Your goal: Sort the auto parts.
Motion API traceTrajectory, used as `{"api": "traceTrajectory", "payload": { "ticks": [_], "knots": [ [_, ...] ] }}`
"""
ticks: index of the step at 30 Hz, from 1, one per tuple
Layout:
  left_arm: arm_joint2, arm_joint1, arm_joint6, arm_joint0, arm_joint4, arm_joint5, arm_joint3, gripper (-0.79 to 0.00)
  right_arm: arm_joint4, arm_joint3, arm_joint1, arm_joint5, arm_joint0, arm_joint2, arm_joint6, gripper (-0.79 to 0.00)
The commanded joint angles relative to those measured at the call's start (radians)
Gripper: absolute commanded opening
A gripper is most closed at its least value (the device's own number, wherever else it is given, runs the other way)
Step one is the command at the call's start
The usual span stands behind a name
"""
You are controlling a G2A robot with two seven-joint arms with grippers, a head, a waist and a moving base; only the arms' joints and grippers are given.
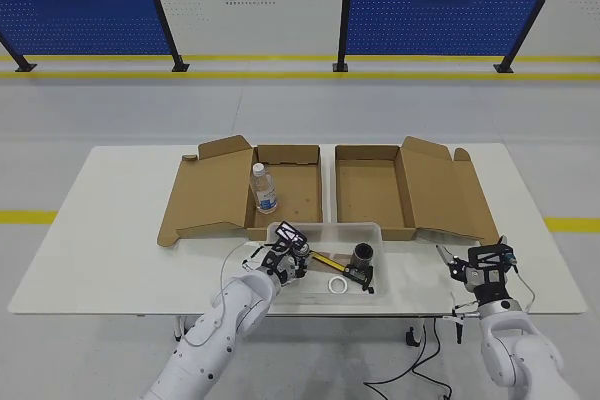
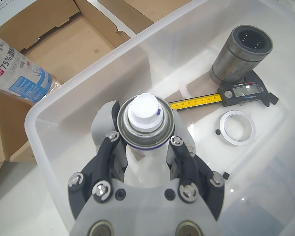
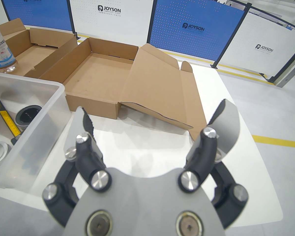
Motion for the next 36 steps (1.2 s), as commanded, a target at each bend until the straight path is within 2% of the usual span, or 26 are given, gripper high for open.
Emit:
{"api": "traceTrajectory", "payload": {
  "ticks": [1,7,13,23,28,36],
  "knots": [
    [-0.001,0.0,0.0,0.001,0.0,-0.003,-0.006,-0.785,0.0,0.0,0.0,0.0,0.0,0.0,0.0,0.0],
    [-0.013,0.003,0.013,0.008,-0.007,-0.02,-0.036,-0.785,0.0,0.0,0.0,0.0,0.0,0.0,0.0,0.0],
    [-0.037,0.01,-0.001,0.028,-0.027,-0.061,-0.102,-0.785,0.0,0.0,0.0,0.0,0.0,0.0,0.0,0.0],
    [-0.098,0.035,-0.08,0.113,-0.092,-0.205,-0.293,-0.785,0.0,0.0,0.0,0.0,0.0,0.0,0.0,0.0],
    [-0.119,0.045,-0.107,0.154,-0.118,-0.236,-0.366,-0.785,0.0,0.0,0.0,0.0,0.0,0.0,0.0,0.0],
    [-0.128,0.054,-0.12,0.178,-0.124,-0.247,-0.403,-0.785,0.0,0.0,0.0,0.0,0.0,0.0,0.0,0.0]
  ]
}}
